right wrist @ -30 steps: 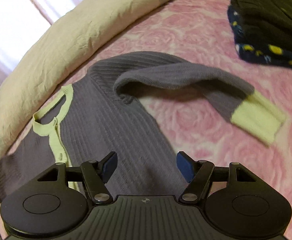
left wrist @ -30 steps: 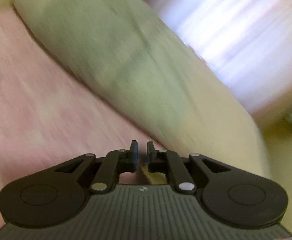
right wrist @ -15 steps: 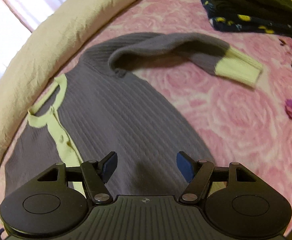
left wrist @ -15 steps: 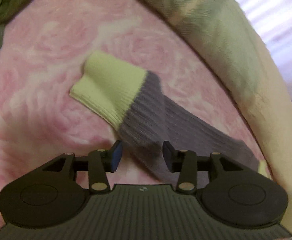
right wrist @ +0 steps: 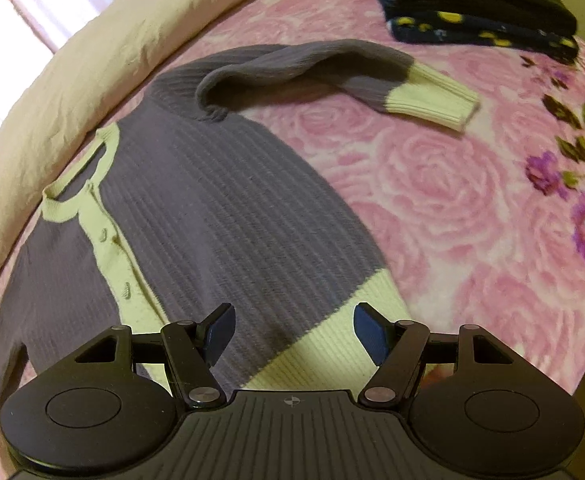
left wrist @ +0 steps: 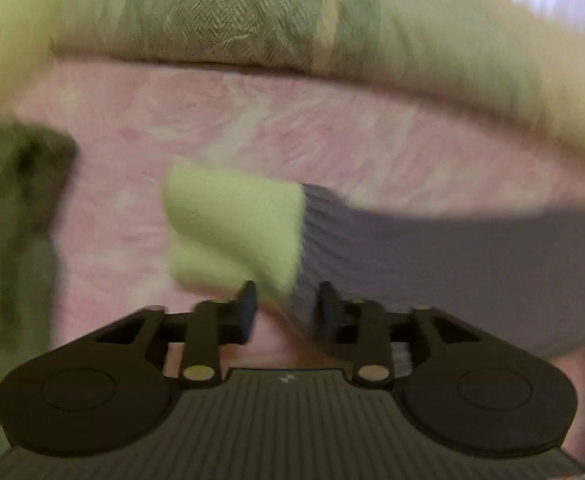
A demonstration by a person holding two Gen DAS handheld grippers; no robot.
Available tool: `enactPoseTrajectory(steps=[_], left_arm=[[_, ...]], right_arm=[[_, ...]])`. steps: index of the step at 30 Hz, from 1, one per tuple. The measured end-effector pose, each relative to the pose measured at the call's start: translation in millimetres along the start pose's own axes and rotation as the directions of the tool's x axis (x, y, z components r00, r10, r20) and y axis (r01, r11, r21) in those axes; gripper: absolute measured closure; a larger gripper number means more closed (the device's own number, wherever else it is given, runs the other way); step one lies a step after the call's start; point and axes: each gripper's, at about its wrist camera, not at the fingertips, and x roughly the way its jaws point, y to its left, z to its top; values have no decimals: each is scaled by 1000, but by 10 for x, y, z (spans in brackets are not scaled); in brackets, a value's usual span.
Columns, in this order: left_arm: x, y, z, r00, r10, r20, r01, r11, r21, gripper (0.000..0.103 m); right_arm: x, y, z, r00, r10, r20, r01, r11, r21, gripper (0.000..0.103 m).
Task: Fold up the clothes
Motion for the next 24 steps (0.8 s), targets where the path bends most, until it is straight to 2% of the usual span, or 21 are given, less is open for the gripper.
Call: enactPoseTrajectory(steps=[3, 6, 9, 11, 13, 14, 16, 18, 20, 21, 22, 24], left_arm=[[33, -20, -164, 997, 75, -2, -75, 997, 20, 65], [-151, -35, -271, 991, 130, -27, -131, 990, -57, 63], [-360, -44, -483, 974, 194, -118, -208, 971, -121, 65], [-612, -55, -707, 978, 146, -146, -174, 963, -204, 66], [-858, -180, -929, 983, 91, -160, -131, 958, -256, 66], [-987, -294, -1051, 983, 67, -170, -112, 956, -271, 66], [-1236, -559, -1295, 982, 17, -187, -73, 952, -298, 66], [-1420, -853, -1486, 980, -24, -196, -39, 948, -315, 66], [-1572, -1144, -1637, 978, -64, -201, -5, 944, -329, 66], [-1630, -1263, -1686, 977, -78, -200, 7, 943, -333, 66], [-1679, -1387, -1734, 976, -88, -197, 18, 943, -333, 66], [-1765, -1604, -1793, 977, -96, -191, 29, 945, -325, 66]], right_arm=[[38, -134, 15, 1000, -3, 0, 3, 1000, 23, 34], [82, -351, 92, 1000, -9, 7, 8, 999, 48, 34], [132, -709, 267, 999, 7, 31, -11, 992, 123, 34], [196, -1085, 421, 996, 61, 59, -75, 961, 266, 34], [289, -1483, 581, 988, 121, 100, -152, 891, 428, 34], [341, -1678, 663, 981, 148, 125, -191, 840, 507, 34], [449, -2033, 795, 959, 213, 188, -284, 699, 656, 34], [586, -2344, 920, 917, 293, 272, -387, 481, 787, 34], [731, -2525, 1040, 867, 353, 351, -452, 264, 852, 34], [815, -2567, 1103, 849, 375, 371, -457, 172, 873, 34], [897, -2591, 1159, 837, 393, 381, -449, 95, 888, 34], [1088, -2610, 1258, 836, 415, 360, -391, -9, 920, 34]])
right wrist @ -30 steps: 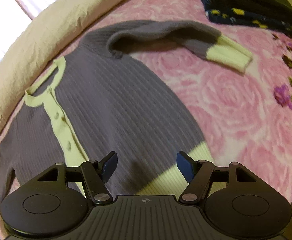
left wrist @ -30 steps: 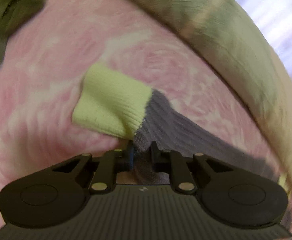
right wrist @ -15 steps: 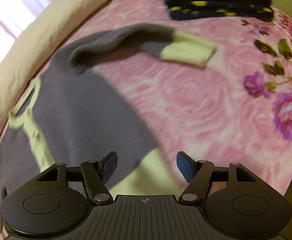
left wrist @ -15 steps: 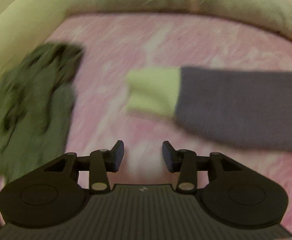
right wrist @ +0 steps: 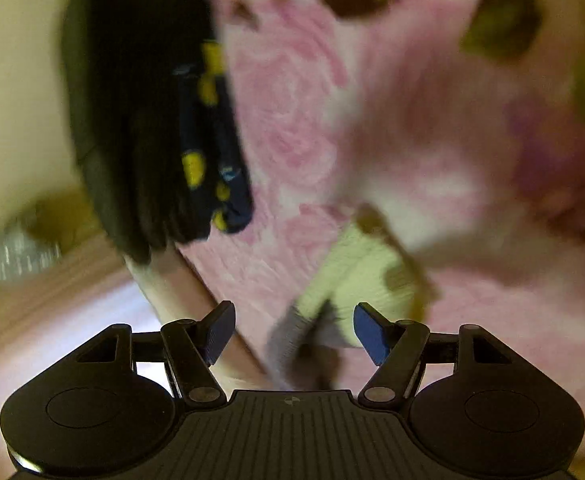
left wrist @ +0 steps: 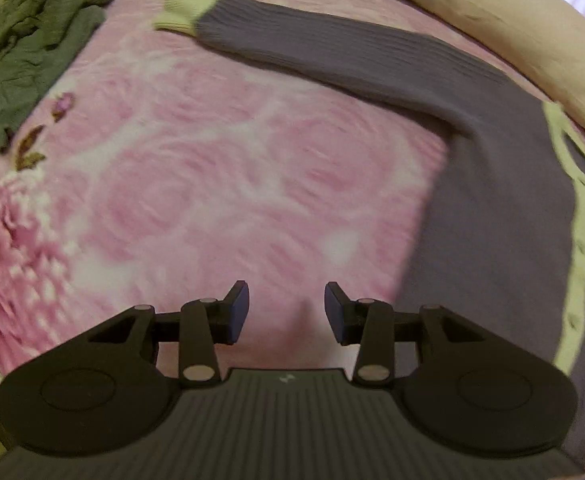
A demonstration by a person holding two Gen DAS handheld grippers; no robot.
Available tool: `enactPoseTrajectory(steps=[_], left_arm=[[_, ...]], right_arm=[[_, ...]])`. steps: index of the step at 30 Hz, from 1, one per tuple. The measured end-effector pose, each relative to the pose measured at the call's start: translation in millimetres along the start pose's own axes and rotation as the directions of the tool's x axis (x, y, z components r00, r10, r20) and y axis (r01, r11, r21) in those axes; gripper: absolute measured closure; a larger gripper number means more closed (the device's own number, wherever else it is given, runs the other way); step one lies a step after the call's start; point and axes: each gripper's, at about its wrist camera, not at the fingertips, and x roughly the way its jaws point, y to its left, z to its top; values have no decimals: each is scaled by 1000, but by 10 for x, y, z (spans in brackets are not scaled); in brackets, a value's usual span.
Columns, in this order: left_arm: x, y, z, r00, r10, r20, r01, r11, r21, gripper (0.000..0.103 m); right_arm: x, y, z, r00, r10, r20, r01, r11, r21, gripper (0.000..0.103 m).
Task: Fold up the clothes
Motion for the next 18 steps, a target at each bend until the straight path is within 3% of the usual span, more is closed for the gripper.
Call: enactPoseTrajectory(steps=[3, 4, 6, 7, 8, 9, 10, 11, 13, 15, 16, 17, 18], left_arm=[[-75, -168, -95, 1000, 0, 2, 0, 1000, 3, 66], [-104, -196, -107, 1000, 0, 3, 0, 1000, -2, 66], [-195, -234, -118, 1000, -5, 14, 6, 1000, -17, 66], [-227, -231, -106, 1000, -9, 23, 10, 1000, -22, 66], [-281, -238, -98, 999, -13, 34, 13, 1000, -26, 66], [-326, -246, -96, 999, -19, 43, 20, 999, -27, 66], [-360, -247, -91, 998, -29, 50, 30, 999, -28, 66], [-390, -242, -84, 998, -37, 57, 39, 999, -29, 66], [-410, -246, -107, 997, -47, 56, 49, 998, -37, 66], [-398, -254, -137, 997, -58, 45, 61, 997, -47, 66], [-369, -261, -164, 997, -68, 31, 70, 996, -55, 66], [-339, -269, -200, 997, -81, 17, 82, 995, -60, 66], [-315, -274, -232, 996, -92, 10, 92, 994, -62, 66]], right_arm=[[277, 9, 144, 995, -92, -29, 94, 991, 93, 35], [347, 20, 180, 992, -124, -38, 126, 989, 82, 52], [428, 194, 167, 977, -208, -56, 205, 977, -50, 96], [430, 355, 117, 972, -230, -48, 218, 960, -174, 97], [376, 611, 2, 978, -207, -25, 185, 915, -360, 97], [285, 880, -159, 986, -169, 0, 142, 828, -542, 97], [186, 1132, -331, 991, -131, 21, 108, 711, -695, 97], [63, 1351, -542, 996, -80, 41, 79, 555, -828, 97], [-176, 1660, -989, 998, 36, 60, 53, 172, -984, 96], [-322, 1764, -1359, 989, 137, 50, 79, -214, -974, 96], [-310, 1787, -1453, 984, 160, 72, 123, -334, -934, 95], [-236, 1790, -1480, 978, 169, 121, 181, -405, -896, 89], [-127, 1803, -1438, 967, 158, 198, 247, -422, -872, 54]])
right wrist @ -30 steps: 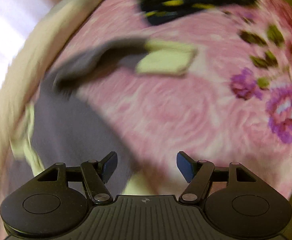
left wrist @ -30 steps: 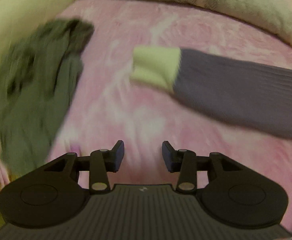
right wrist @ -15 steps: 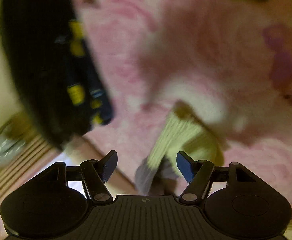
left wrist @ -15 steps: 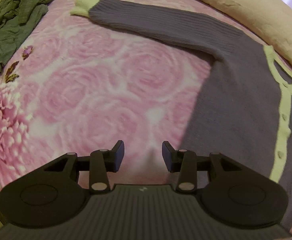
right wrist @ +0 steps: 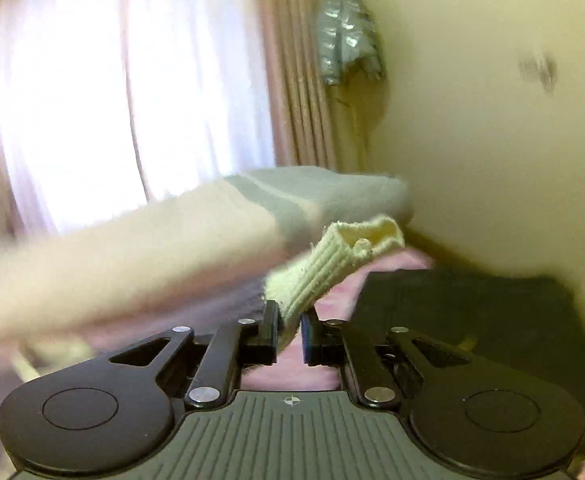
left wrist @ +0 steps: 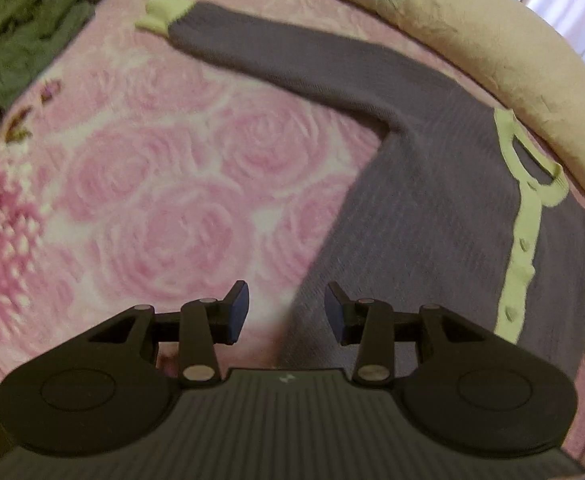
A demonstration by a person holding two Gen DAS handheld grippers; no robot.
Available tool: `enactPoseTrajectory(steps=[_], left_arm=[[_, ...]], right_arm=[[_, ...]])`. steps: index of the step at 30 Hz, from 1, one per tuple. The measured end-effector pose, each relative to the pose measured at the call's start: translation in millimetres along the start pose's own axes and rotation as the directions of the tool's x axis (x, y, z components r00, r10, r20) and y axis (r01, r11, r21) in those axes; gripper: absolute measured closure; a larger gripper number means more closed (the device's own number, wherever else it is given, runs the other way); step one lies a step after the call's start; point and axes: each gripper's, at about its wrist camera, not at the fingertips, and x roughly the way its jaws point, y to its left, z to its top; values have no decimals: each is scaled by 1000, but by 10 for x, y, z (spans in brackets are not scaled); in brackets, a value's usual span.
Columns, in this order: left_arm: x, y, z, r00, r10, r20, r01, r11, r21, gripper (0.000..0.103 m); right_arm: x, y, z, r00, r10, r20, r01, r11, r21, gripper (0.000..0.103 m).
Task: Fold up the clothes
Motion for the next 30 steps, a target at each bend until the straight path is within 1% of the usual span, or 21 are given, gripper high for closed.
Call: enactPoseTrajectory(steps=[1, 4, 5, 6, 7, 9, 10, 11, 12, 13, 15, 17, 18, 19, 21, 24, 25, 26, 27, 28, 30], left_arm=[[16, -2, -35, 1000, -7, -7, 7, 1000, 1, 66], [31, 32, -127, 1000, -15, -19, 16, 999, 29, 66], [26, 54, -153, 1000, -12, -17, 13, 999, 44, 65], [21, 78, -177, 1000, -9, -15, 10, 998, 59, 65], [16, 117, -194, 1000, -1, -13, 2, 998, 70, 64], [26, 217, -234, 1000, 3, -22, -2, 998, 69, 64], [32, 268, -257, 1000, -9, -25, 10, 998, 65, 63], [41, 315, -287, 999, -25, -28, 26, 997, 66, 62], [61, 360, -323, 999, -41, -36, 44, 996, 75, 60], [87, 393, -360, 997, -53, -48, 57, 994, 89, 59], [148, 462, -450, 994, -77, -73, 86, 989, 120, 58], [212, 527, -542, 988, -123, -97, 136, 981, 136, 51], [248, 561, -590, 983, -148, -108, 162, 977, 140, 49], [298, 596, -628, 979, -166, -115, 181, 974, 136, 46], [418, 652, -691, 972, -199, -124, 213, 971, 110, 46], [510, 654, -726, 961, -264, -83, 270, 961, 65, 47], [525, 639, -708, 945, -311, -98, 317, 946, 60, 70], [534, 624, -690, 929, -352, -112, 360, 931, 57, 98], [506, 605, -668, 925, -360, -122, 371, 925, 81, 101], [472, 589, -647, 921, -367, -130, 381, 918, 109, 101], [326, 616, -624, 929, -352, -112, 369, 901, 227, 100]], right_arm=[[162, -84, -46, 993, -92, -68, 94, 995, 19, 21], [472, -484, -282, 936, -302, -179, 325, 938, 120, 21], [451, -552, -318, 926, -320, -198, 351, 924, 148, 21], [385, -599, -346, 927, -317, -202, 354, 917, 185, 21], [298, -585, -388, 938, -278, -207, 321, 923, 214, 21], [93, -467, -491, 966, -145, -215, 200, 944, 262, 21], [6, -381, -582, 970, -56, -236, 123, 952, 281, 21], [-56, -282, -721, 959, 48, -279, 40, 953, 302, 21], [-102, -168, -885, 932, 149, -332, -35, 944, 328, 21], [-149, -38, -1065, 894, 234, -382, -93, 931, 352, 21], [-253, 226, -1436, 800, 376, -468, -190, 898, 397, 21], [-320, 447, -1774, 710, 461, -532, -230, 866, 443, 21], [-364, 542, -1934, 673, 492, -552, -235, 850, 472, 21], [-409, 616, -2070, 651, 514, -559, -231, 835, 499, 21], [-457, 726, -2210, 649, 546, -530, -218, 801, 558, 21], [-541, 933, -2261, 685, 532, -498, -175, 784, 596, 23], [-542, 1008, -2270, 677, 538, -502, -166, 776, 608, 56], [-522, 1085, -2277, 653, 555, -515, -161, 767, 622, 78], [-531, 1121, -2251, 643, 549, -534, -157, 777, 610, 93], [-560, 1127, -2200, 644, 526, -556, -153, 801, 579, 98], [-630, 1175, -2088, 679, 436, -590, -142, 867, 478, 98]])
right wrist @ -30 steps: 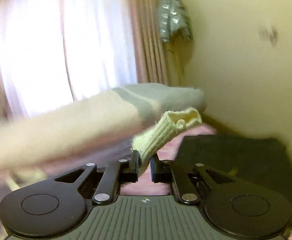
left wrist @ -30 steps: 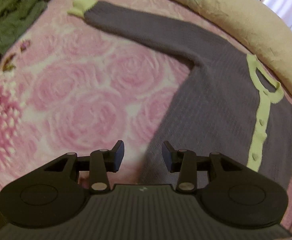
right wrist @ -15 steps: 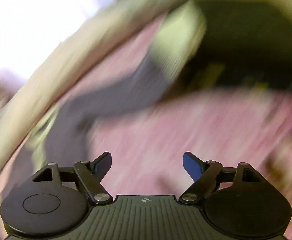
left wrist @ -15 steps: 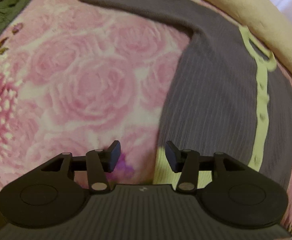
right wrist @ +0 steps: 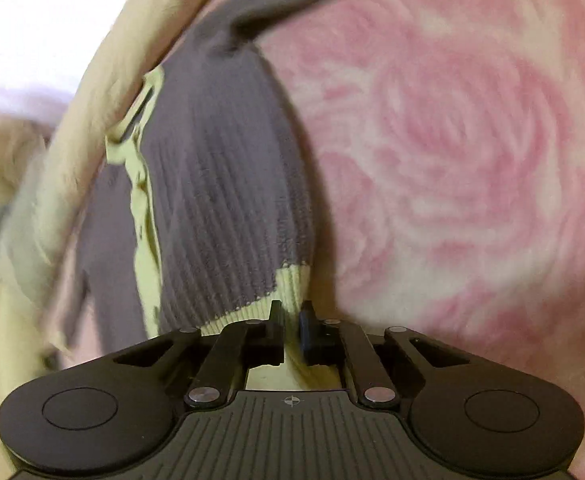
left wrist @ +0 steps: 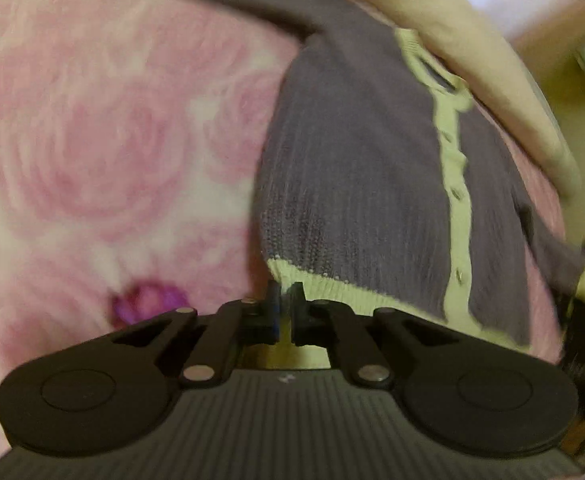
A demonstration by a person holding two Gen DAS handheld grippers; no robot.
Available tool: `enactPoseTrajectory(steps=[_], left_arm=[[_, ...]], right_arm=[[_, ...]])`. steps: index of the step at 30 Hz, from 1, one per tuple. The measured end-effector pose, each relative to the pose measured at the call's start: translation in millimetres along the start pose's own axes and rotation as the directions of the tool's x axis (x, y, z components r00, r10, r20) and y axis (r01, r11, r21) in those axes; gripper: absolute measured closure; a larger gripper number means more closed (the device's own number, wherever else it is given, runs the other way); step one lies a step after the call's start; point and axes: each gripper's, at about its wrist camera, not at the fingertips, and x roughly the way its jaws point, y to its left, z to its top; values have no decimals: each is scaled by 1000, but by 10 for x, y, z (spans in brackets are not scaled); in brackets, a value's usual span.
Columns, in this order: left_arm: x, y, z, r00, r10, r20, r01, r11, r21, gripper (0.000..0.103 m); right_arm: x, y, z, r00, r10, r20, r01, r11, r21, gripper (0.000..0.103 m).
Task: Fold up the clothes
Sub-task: 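Grasp the hem with both grippers and pull the cardigan straight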
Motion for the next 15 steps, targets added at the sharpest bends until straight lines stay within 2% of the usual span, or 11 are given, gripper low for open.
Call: enactPoseTrajectory(steps=[2, 3, 4, 5, 6, 8, 9, 10, 13, 14, 15], left_arm=[[-27, 0, -20, 996, 87, -26, -84, 991, 102, 103], [-36, 0, -29, 991, 131, -37, -124, 981, 151, 103], [-12, -3, -36, 982, 176, -63, -161, 969, 189, 103], [2, -7, -39, 973, 214, -84, -191, 956, 222, 103], [-57, -17, -24, 977, 198, -77, -178, 961, 211, 103], [-223, -61, 14, 991, 127, -30, -119, 976, 184, 101], [-248, -130, 42, 995, 94, -19, -89, 978, 191, 100], [-247, -209, 60, 998, 62, -24, -55, 976, 209, 99], [-121, -500, 54, 998, -36, -43, 47, 959, 280, 99], [-58, -589, 35, 997, -56, -43, 66, 954, 294, 99], [3, -674, 17, 996, -76, -42, 85, 948, 305, 99]], right_arm=[[-47, 21, 3, 994, -110, 22, 110, 994, -5, 99], [-5, 32, -21, 978, -209, 10, 209, 978, -21, 98], [73, 56, -46, 945, -327, -5, 326, 944, -59, 99], [75, 101, -74, 921, -391, 6, 390, 917, -85, 98], [22, 163, -102, 908, -417, 36, 418, 903, -99, 98], [-82, 348, -162, 882, -458, 112, 470, 872, -137, 83], [-123, 525, -198, 881, -442, 166, 467, 867, -170, 47], [-158, 708, -237, 888, -406, 215, 448, 870, -206, 20], [-35, 1252, -350, 934, -226, 276, 316, 883, -348, 21], [85, 1402, -374, 947, -191, 259, 284, 875, -393, 27], [222, 1528, -396, 956, -171, 238, 263, 859, -439, 43]])
